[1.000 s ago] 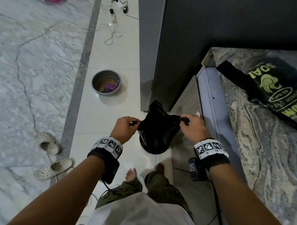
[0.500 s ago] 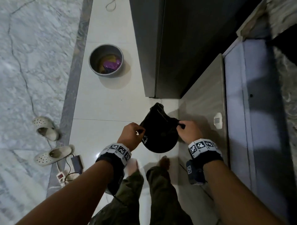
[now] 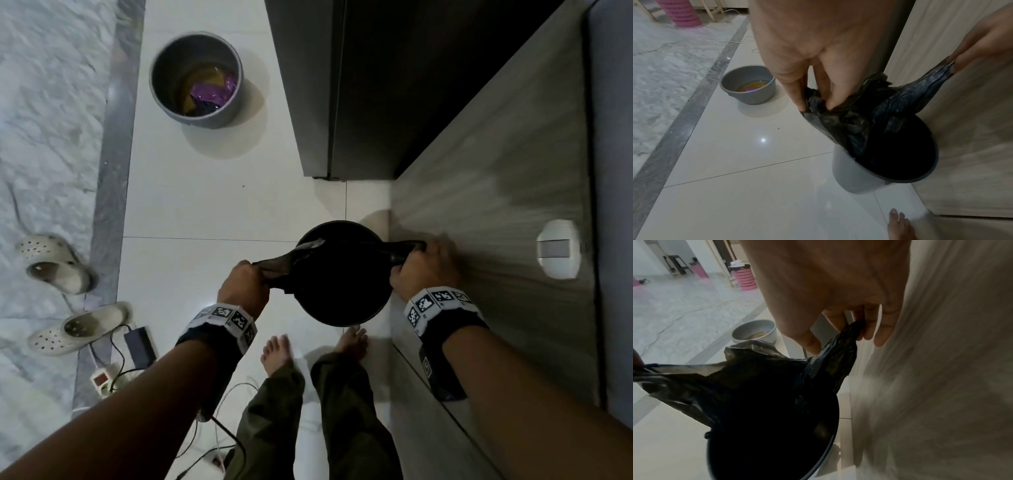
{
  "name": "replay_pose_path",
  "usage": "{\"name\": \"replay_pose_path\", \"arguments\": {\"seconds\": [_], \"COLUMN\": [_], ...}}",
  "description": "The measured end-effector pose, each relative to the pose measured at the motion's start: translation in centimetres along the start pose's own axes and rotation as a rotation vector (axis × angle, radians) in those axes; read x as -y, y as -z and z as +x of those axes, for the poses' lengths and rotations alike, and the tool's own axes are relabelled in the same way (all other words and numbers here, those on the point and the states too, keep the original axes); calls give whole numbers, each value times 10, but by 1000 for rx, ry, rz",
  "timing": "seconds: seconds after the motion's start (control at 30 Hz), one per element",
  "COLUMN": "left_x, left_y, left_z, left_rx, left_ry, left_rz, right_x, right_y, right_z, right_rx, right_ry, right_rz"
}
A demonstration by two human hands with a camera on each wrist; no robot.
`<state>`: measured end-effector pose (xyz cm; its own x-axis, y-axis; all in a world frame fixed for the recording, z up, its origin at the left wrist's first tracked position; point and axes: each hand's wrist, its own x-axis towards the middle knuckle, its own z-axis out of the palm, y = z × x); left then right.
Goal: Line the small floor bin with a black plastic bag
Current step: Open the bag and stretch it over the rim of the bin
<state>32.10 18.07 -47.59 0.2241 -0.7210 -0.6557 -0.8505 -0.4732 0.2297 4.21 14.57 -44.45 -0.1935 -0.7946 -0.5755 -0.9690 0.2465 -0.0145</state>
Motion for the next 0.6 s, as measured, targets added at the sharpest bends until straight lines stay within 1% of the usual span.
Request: {"name": "replay_pose_path", "arguments": {"seconds": [0.07, 0.13, 0.27, 0.37, 0.47, 0.53, 0.6], "left_x": [5, 9, 11, 9, 8, 11, 13], "left_y": [-4, -10, -26, -40, -52, -59, -64], "left_z": [12, 24, 43, 52, 55, 57, 56], "left_rx": [-38, -59, -32, -23, -29, -23, -9], "left_ry": [29, 49, -13, 11, 11, -13, -17], "left_rz": [3, 3, 20, 17, 8, 12, 20], "right_x": [2, 2, 2, 2, -2, -7, -11], "right_y": [-8, -20, -48, -64, -79, -88, -94], "right_z": [9, 22, 44, 54, 62, 66, 66], "right_rx": [-20, -4, 13, 15, 95, 177, 211], "right_ry": [-7, -6, -6, 21, 84, 126, 138], "right_rz": [-24, -34, -51, -99, -64, 19, 96]}}
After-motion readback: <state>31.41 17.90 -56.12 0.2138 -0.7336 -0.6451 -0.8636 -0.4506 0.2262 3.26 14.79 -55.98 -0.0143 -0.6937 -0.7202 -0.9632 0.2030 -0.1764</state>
